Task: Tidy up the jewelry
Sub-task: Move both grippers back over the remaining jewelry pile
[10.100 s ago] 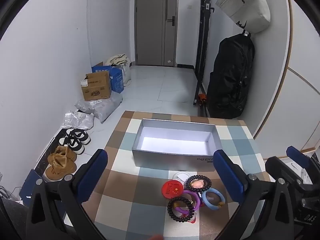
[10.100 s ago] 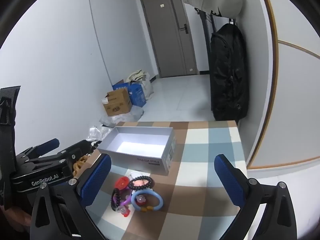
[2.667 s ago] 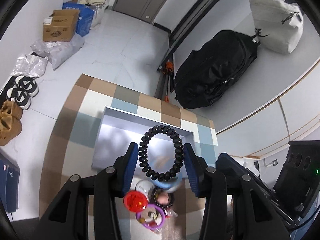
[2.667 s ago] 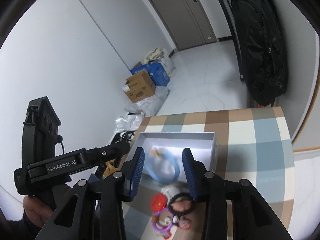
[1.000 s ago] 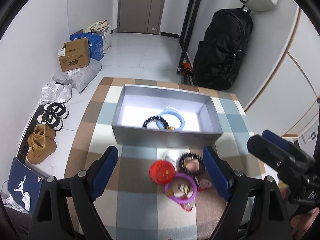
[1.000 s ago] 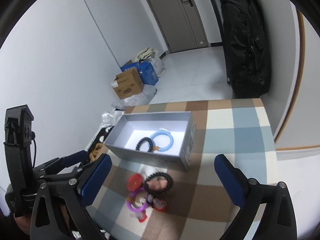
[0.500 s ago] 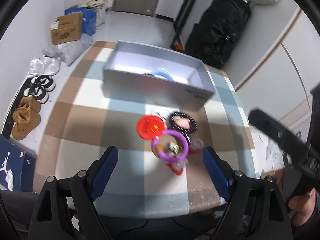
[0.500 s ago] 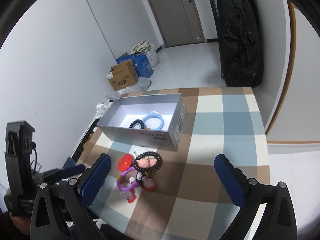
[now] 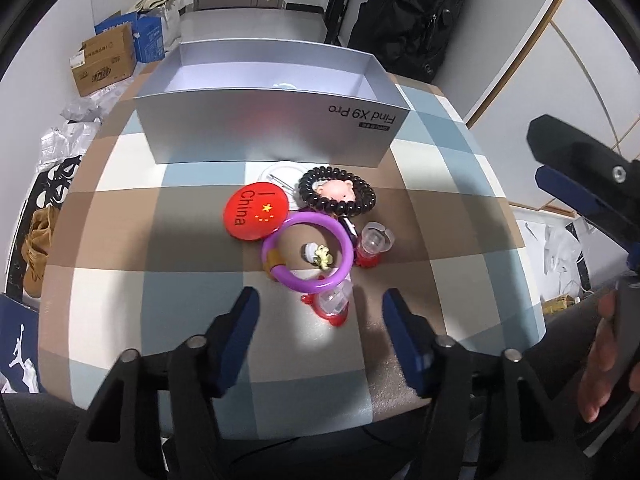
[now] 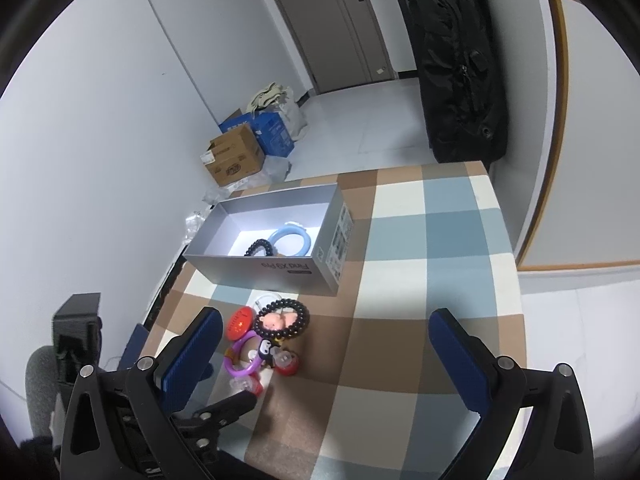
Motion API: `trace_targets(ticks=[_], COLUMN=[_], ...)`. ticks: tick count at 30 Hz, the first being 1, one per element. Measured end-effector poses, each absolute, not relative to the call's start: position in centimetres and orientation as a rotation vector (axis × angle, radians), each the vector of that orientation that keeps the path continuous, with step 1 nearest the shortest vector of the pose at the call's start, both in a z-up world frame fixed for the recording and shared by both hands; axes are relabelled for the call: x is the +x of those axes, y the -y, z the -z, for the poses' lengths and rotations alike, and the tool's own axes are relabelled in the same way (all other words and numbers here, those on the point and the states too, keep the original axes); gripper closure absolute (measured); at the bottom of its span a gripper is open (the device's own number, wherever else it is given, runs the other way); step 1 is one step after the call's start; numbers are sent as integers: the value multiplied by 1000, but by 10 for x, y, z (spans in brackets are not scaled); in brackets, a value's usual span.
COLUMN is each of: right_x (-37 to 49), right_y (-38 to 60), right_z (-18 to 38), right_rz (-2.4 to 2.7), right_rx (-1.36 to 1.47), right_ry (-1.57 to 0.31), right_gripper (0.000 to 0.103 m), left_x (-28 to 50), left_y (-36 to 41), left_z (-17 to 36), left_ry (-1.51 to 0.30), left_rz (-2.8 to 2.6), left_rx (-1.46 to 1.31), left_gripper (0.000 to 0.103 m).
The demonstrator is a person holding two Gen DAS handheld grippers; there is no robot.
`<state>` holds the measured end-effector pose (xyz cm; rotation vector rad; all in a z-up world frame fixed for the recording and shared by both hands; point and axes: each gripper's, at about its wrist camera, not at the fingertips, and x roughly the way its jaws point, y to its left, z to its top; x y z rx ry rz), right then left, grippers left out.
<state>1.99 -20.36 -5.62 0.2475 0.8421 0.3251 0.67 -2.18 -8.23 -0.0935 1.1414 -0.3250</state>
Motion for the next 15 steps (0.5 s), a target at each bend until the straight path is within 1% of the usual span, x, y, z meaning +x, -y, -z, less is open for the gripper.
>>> trace_targets(ticks=[1, 4, 5, 6, 8, 15], right_x=[20, 19, 19, 19, 19, 20], right_y=[204, 206, 206, 206, 207, 211], right_z=[56, 55, 55, 55, 55, 58], right_rz=[-325, -324, -323, -322, -320, -313], right_rx=[251, 251, 249, 248, 252, 268], right_ry=[-842, -838, -838, -838, -839, -850], right_gripper=[0, 0, 0, 0, 0, 0], left_x=[6, 7, 8, 8, 8, 4], left_y=[24, 27, 28, 27, 26, 18], left_z=[83, 86, 87, 88, 87, 86], left_ry=[-1142, -1153, -1158, -1162, -1165, -1188], left_rz=[325, 322, 319, 317, 320, 349], left_rx=[-90, -68, -66, -66, -70, -115], left_gripper=[53, 66, 76, 80, 86, 90])
